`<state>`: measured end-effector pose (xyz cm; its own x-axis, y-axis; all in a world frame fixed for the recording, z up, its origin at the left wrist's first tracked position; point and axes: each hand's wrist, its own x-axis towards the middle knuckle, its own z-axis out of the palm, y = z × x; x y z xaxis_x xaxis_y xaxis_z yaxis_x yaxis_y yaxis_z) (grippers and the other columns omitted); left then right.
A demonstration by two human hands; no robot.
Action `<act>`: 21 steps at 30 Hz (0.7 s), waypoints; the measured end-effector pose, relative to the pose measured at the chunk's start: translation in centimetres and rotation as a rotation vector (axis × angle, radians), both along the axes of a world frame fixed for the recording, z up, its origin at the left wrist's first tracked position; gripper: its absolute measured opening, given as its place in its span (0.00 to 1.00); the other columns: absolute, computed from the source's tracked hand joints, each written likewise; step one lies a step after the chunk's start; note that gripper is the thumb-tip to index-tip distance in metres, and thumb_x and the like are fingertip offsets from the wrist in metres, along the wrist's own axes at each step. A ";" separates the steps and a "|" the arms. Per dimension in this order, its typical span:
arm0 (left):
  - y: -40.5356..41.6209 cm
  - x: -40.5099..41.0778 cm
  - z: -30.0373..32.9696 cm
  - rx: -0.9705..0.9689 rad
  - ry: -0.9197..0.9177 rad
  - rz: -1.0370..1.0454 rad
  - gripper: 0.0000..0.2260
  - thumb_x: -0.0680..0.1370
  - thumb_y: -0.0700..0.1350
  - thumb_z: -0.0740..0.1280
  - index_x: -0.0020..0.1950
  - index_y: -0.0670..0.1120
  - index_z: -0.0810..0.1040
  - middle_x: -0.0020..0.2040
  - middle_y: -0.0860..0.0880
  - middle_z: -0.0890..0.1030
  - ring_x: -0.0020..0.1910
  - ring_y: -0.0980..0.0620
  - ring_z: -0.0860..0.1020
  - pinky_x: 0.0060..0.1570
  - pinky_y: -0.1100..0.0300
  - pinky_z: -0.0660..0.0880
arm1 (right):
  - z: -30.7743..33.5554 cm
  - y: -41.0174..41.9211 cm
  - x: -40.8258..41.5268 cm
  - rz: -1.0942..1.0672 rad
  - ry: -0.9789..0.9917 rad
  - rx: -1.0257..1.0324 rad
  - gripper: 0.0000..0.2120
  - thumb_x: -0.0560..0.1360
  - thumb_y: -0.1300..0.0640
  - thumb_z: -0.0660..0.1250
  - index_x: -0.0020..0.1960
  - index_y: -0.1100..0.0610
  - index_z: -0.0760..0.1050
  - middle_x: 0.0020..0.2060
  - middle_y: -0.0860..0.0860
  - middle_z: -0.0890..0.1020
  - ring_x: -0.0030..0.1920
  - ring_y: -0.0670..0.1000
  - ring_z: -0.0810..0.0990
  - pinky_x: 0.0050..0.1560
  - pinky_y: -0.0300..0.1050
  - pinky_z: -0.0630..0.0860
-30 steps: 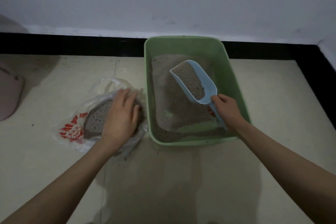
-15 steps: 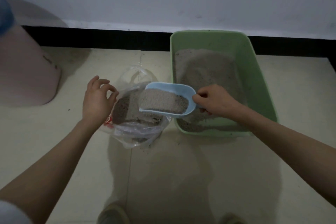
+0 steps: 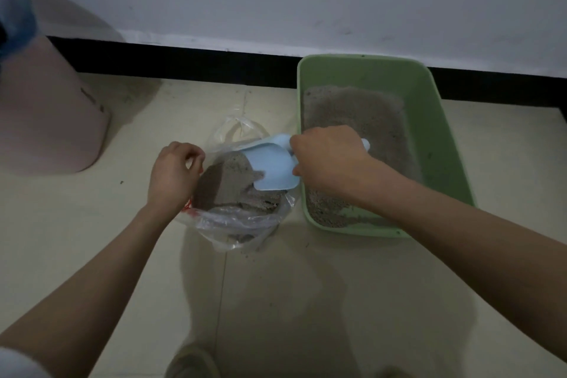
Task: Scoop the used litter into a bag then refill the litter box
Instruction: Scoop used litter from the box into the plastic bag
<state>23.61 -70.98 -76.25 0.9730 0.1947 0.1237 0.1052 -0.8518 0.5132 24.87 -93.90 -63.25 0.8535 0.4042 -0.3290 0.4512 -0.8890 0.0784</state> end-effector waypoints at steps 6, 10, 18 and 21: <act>-0.9 0.0 0.2 0.009 -0.018 -0.019 0.05 0.77 0.39 0.64 0.47 0.40 0.80 0.45 0.42 0.79 0.45 0.44 0.76 0.46 0.56 0.68 | -0.1 -4.6 0.5 -0.188 0.096 0.285 0.10 0.75 0.50 0.63 0.54 0.53 0.75 0.44 0.51 0.80 0.39 0.51 0.77 0.37 0.40 0.69; -2.8 0.2 0.0 0.070 -0.071 -0.006 0.08 0.77 0.39 0.62 0.52 0.42 0.79 0.49 0.42 0.80 0.52 0.40 0.74 0.51 0.51 0.68 | -1.1 -9.8 1.8 -0.538 0.197 0.683 0.10 0.77 0.51 0.62 0.50 0.57 0.76 0.36 0.50 0.79 0.31 0.46 0.74 0.33 0.38 0.73; -12.7 0.2 -0.6 0.029 0.069 -0.347 0.19 0.79 0.47 0.55 0.65 0.38 0.71 0.59 0.38 0.74 0.60 0.40 0.69 0.62 0.50 0.64 | -4.4 -18.1 1.1 -0.768 0.154 0.448 0.18 0.78 0.47 0.61 0.42 0.60 0.79 0.32 0.53 0.81 0.28 0.47 0.74 0.30 0.39 0.68; -15.4 0.7 -1.2 0.051 0.198 -0.348 0.22 0.81 0.48 0.55 0.71 0.36 0.60 0.66 0.37 0.67 0.66 0.40 0.63 0.67 0.50 0.58 | -5.7 -18.4 0.6 -0.700 0.207 0.345 0.17 0.76 0.47 0.62 0.45 0.60 0.79 0.36 0.54 0.82 0.34 0.52 0.77 0.37 0.43 0.71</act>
